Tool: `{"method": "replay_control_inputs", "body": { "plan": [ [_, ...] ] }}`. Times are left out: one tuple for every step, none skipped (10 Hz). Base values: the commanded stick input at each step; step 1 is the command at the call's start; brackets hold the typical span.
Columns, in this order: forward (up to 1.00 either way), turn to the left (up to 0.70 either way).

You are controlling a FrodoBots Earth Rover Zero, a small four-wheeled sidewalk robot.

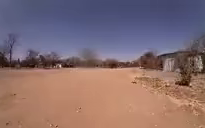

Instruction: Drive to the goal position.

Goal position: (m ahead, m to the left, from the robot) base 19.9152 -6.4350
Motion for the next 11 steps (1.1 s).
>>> {"method": "replay_control_inputs", "body": {
  "plan": [
    [1.0,0.0],
    [1.0,0.0],
    [1.0,0.0],
    [1.0,0.0],
    [1.0,0.0],
    [1.0,0.0],
    [1.0,0.0],
    [1.0,-0.27],
    [1.0,-0.27],
    [1.0,-0.19],
    [1.0,-0.07]
  ]
}}
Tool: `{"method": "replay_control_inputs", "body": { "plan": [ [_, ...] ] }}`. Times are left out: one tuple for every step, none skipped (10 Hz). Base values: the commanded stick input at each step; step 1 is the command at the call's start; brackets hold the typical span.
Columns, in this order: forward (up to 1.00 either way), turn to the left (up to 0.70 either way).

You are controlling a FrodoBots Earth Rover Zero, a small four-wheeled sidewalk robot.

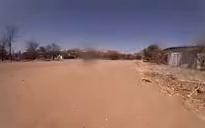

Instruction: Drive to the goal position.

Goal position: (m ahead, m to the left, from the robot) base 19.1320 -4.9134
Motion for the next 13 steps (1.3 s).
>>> {"method": "replay_control_inputs", "body": {
  "plan": [
    [1.0,0.0],
    [1.0,0.0],
    [1.0,0.0],
    [1.0,0.0],
    [1.0,0.0],
    [1.0,0.0],
    [1.0,0.0],
    [1.0,0.0],
    [1.0,0.0],
    [1.0,0.0],
    [1.0,0.0],
    [1.0,0.0],
    [1.0,0.0]
  ]
}}
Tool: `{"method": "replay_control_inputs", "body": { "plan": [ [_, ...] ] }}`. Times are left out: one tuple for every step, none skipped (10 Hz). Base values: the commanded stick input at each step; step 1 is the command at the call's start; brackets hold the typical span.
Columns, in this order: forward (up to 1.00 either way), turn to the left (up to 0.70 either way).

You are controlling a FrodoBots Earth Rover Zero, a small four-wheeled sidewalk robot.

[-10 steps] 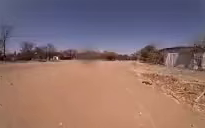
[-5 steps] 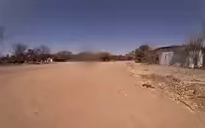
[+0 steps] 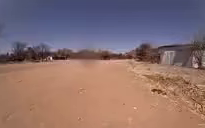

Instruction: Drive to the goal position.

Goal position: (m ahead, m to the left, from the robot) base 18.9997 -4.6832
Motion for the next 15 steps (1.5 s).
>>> {"method": "replay_control_inputs", "body": {
  "plan": [
    [1.0,0.0],
    [1.0,0.0],
    [1.0,0.0],
    [1.0,0.0],
    [1.0,0.0],
    [1.0,0.0],
    [1.0,0.0],
    [1.0,0.0],
    [1.0,0.0],
    [1.0,0.0],
    [1.0,0.0],
    [1.0,0.0],
    [1.0,0.0],
    [1.0,0.0],
    [1.0,0.0]
  ]
}}
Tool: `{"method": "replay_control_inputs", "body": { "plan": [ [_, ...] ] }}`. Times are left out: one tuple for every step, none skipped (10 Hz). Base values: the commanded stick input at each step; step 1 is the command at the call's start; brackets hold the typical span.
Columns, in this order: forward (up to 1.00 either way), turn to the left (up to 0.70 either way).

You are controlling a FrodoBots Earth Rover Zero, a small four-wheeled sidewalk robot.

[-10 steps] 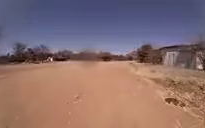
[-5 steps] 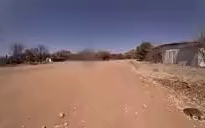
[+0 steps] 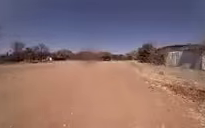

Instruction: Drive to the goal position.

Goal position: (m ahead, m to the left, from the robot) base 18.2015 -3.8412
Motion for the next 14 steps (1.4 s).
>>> {"method": "replay_control_inputs", "body": {
  "plan": [
    [1.0,0.0],
    [1.0,0.0],
    [1.0,0.0],
    [1.0,0.0],
    [1.0,0.0],
    [1.0,0.0],
    [1.0,0.0],
    [1.0,0.0],
    [1.0,0.0],
    [1.0,0.0],
    [1.0,0.0],
    [1.0,0.0],
    [1.0,0.0],
    [1.0,0.0]
  ]
}}
